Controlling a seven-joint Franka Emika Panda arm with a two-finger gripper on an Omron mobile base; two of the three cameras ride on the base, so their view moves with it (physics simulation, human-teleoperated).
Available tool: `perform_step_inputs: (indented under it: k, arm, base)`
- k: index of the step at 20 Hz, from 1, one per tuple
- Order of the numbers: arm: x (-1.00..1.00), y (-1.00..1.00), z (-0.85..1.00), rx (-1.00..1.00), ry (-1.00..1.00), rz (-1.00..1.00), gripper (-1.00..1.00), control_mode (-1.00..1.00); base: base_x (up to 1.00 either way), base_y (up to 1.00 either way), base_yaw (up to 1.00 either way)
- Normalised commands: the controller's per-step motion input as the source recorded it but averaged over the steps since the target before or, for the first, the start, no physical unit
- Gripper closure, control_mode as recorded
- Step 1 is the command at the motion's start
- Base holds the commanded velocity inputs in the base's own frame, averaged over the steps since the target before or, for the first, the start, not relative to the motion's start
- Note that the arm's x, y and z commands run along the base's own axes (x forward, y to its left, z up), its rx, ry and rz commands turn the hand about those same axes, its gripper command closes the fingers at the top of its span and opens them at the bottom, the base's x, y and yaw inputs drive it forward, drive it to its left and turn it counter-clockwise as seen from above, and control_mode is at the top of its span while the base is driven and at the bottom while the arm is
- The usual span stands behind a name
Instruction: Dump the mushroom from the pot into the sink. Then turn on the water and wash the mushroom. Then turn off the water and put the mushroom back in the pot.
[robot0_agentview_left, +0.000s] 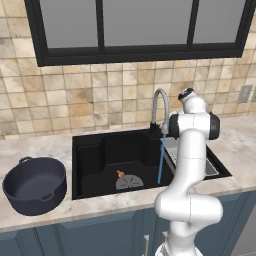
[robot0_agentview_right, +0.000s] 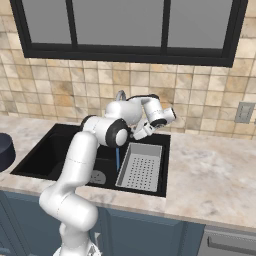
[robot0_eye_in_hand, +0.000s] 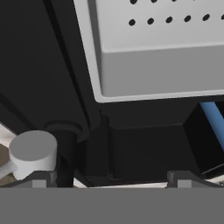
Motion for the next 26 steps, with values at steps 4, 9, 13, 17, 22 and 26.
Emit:
perform_step_inputs:
  k: [4,9,13,17,22,26]
  arm:
    - [0.02,-0.14,-0.04,-0.02,-0.04,0.00,-1.00,-1.00]
    - [0.15,-0.33,-0.03,0.00,-0.02,-0.03,-1.00,-1.00]
    - [0.21,-0.12,-0.09,0.00,-0.01,-0.06,-1.00,-1.00]
    - [0.29,0.00,-0.21,0.00,0.00,-0.08,-1.00,-1.00]
    - [0.34,0.00,-0.24,0.00,0.00,-0.06,-1.00,-1.00]
    - [0.39,0.00,-0.09,0.00,0.00,-0.03,-1.00,-1.00]
  base:
    - [0.00,0.00,0.00]
    - [0.00,0.00,0.00]
    - [0.00,0.00,0.00]
    - [0.00,0.00,0.00]
    - [0.00,0.00,0.00]
    - [0.00,0.00,0.00]
